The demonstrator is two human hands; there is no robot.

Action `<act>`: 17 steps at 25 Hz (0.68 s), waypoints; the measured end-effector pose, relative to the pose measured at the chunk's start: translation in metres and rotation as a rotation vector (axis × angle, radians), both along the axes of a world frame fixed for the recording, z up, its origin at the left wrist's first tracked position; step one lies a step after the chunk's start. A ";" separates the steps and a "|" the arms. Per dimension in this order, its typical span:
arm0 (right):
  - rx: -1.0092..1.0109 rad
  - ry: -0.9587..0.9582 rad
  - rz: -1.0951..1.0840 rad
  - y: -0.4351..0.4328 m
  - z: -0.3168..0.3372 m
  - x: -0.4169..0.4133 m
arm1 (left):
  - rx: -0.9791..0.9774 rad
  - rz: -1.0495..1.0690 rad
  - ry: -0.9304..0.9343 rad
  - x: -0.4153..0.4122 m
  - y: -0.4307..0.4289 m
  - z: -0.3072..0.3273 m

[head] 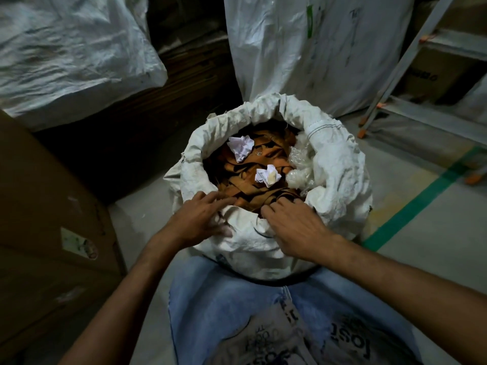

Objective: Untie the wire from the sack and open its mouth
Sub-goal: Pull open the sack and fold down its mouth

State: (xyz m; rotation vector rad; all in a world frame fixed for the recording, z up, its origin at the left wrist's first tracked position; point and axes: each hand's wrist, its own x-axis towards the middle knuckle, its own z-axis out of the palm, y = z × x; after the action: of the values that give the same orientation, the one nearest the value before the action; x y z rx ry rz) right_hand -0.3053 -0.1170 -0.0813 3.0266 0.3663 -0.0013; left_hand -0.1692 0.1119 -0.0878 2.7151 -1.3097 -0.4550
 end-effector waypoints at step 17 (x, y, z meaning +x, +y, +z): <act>-0.035 -0.034 -0.161 0.018 0.021 -0.066 | 0.146 0.111 -0.460 -0.095 -0.021 0.022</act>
State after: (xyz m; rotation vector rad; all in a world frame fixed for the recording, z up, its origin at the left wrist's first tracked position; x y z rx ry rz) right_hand -0.3711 -0.0994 -0.0599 3.0079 0.1183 0.0313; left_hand -0.2639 0.0906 -0.0654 3.1206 -1.2406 0.0989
